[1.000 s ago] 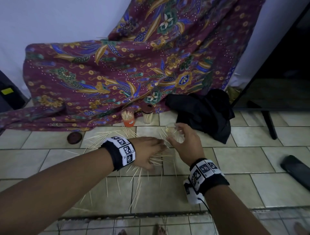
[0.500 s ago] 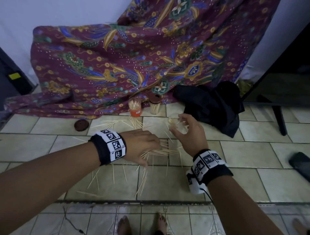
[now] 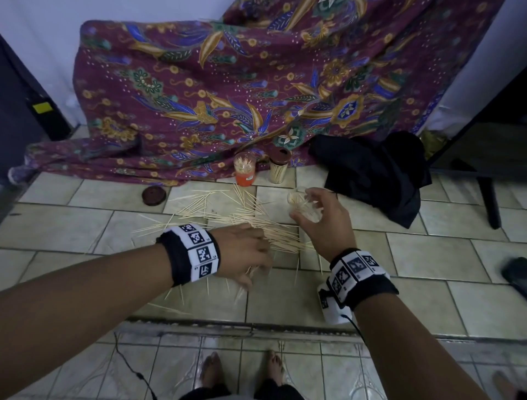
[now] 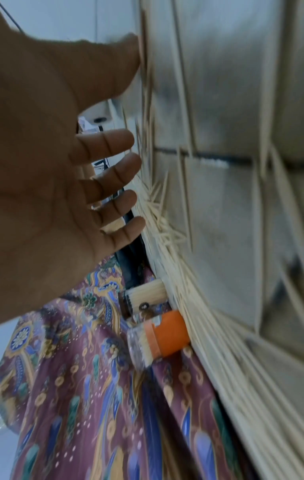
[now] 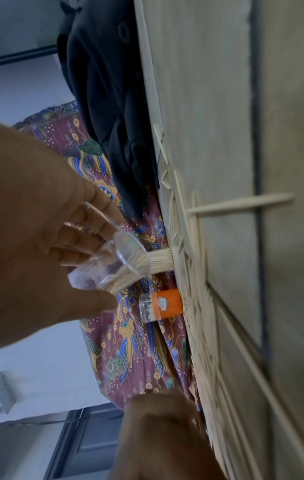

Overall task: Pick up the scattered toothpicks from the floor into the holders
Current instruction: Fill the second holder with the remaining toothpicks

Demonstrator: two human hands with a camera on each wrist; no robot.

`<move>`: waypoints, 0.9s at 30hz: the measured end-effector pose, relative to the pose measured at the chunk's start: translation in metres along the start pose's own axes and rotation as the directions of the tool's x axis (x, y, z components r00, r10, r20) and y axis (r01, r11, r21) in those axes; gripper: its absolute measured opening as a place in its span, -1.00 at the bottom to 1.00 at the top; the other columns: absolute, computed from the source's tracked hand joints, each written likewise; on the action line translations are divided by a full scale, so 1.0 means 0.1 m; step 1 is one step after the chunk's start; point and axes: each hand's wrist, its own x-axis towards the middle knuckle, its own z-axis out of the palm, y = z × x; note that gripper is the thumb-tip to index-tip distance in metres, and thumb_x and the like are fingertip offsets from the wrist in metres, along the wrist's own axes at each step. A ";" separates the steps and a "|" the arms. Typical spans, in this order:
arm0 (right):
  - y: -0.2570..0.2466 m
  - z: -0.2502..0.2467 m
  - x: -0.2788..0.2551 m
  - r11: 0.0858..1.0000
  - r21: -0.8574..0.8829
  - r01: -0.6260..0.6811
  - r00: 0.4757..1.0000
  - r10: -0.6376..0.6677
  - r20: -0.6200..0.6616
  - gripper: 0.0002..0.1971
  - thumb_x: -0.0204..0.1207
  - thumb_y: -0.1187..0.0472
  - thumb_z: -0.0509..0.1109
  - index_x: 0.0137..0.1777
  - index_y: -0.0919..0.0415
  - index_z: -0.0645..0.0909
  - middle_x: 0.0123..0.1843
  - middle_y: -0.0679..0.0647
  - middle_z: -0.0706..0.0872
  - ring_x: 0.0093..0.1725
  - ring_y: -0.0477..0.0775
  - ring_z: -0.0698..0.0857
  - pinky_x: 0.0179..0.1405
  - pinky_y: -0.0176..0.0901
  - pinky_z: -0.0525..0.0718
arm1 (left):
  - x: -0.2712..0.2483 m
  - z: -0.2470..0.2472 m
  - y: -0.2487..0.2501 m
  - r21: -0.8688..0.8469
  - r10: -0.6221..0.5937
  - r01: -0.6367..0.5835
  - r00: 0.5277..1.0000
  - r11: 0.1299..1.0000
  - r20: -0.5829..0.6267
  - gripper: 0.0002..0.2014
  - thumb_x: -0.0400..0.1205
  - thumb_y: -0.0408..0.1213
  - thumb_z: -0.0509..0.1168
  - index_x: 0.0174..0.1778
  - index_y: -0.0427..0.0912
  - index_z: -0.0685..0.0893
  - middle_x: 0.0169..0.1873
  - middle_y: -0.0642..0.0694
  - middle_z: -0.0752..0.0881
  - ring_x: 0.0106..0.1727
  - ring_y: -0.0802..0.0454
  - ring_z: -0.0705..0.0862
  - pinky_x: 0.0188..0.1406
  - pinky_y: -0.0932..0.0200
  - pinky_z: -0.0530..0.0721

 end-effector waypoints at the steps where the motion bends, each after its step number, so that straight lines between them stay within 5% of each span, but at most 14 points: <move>1: -0.01 0.00 -0.01 1.000 0.002 0.001 1.000 -0.001 -0.003 -0.52 0.39 0.07 0.63 0.27 0.05 0.58 0.10 -0.11 0.67 0.07 -0.07 0.60 0.10 -0.22 0.56 | -0.02 -0.02 -0.05 0.011 -0.032 0.032 0.999 0.999 0.029 -0.46 0.52 0.29 0.29 0.30 0.04 0.54 0.16 0.00 0.60 0.23 -0.04 0.44 0.16 0.02 0.41; 7: -0.06 0.04 -0.04 1.000 -0.017 -0.003 1.000 0.003 -0.001 -0.51 0.38 0.05 0.63 0.29 0.06 0.59 0.10 -0.14 0.66 0.07 -0.08 0.62 0.10 -0.20 0.59 | -0.08 -0.14 -0.35 0.019 -0.201 0.201 0.978 0.980 0.058 -0.50 0.56 0.23 0.30 0.32 0.05 0.49 0.14 0.04 0.60 0.23 -0.01 0.49 0.23 0.04 0.49; 12: -0.11 0.05 -0.05 0.999 -0.038 0.001 1.000 -0.001 0.003 -0.53 0.39 0.02 0.62 0.27 0.04 0.58 0.10 -0.15 0.66 0.07 -0.08 0.61 0.12 -0.08 0.63 | -0.19 -0.13 -0.28 -0.066 -0.293 0.310 0.936 0.948 0.193 -0.48 0.42 0.42 0.30 -0.12 -0.01 0.55 -0.18 0.03 0.67 -0.14 -0.04 0.61 -0.23 0.08 0.58; 15: -0.14 0.06 -0.06 0.999 -0.039 0.004 1.000 -0.005 -0.001 -0.53 0.39 0.02 0.62 0.26 0.05 0.58 0.10 -0.13 0.66 0.06 -0.07 0.62 0.11 -0.07 0.63 | -0.22 -0.05 -0.17 -0.048 -0.285 0.313 0.909 0.948 0.303 -0.48 0.39 0.39 0.34 -0.19 -0.05 0.56 -0.24 0.00 0.64 -0.22 -0.05 0.60 -0.30 0.10 0.57; 24: -0.17 0.06 -0.11 0.999 -0.033 -0.003 1.000 0.002 -0.014 -0.52 0.38 0.03 0.63 0.27 0.05 0.59 0.09 -0.13 0.66 0.05 -0.09 0.61 0.09 -0.13 0.62 | 0.02 -0.06 -0.38 -0.292 -0.334 0.357 0.934 0.887 0.128 -0.90 0.55 -0.06 0.40 -0.11 0.03 0.68 -0.21 0.09 0.68 -0.09 0.01 0.65 -0.06 0.12 0.63; 27: -0.16 0.04 -0.13 0.999 -0.044 -0.007 1.000 0.006 -0.013 -0.53 0.39 0.03 0.62 0.26 0.06 0.59 0.08 -0.12 0.66 0.04 -0.08 0.62 0.07 -0.17 0.60 | 0.08 -0.09 -0.44 -0.299 -0.350 0.353 0.934 0.886 0.068 -0.88 0.56 -0.06 0.38 -0.06 0.03 0.64 -0.17 0.07 0.63 -0.03 -0.05 0.66 -0.07 0.14 0.59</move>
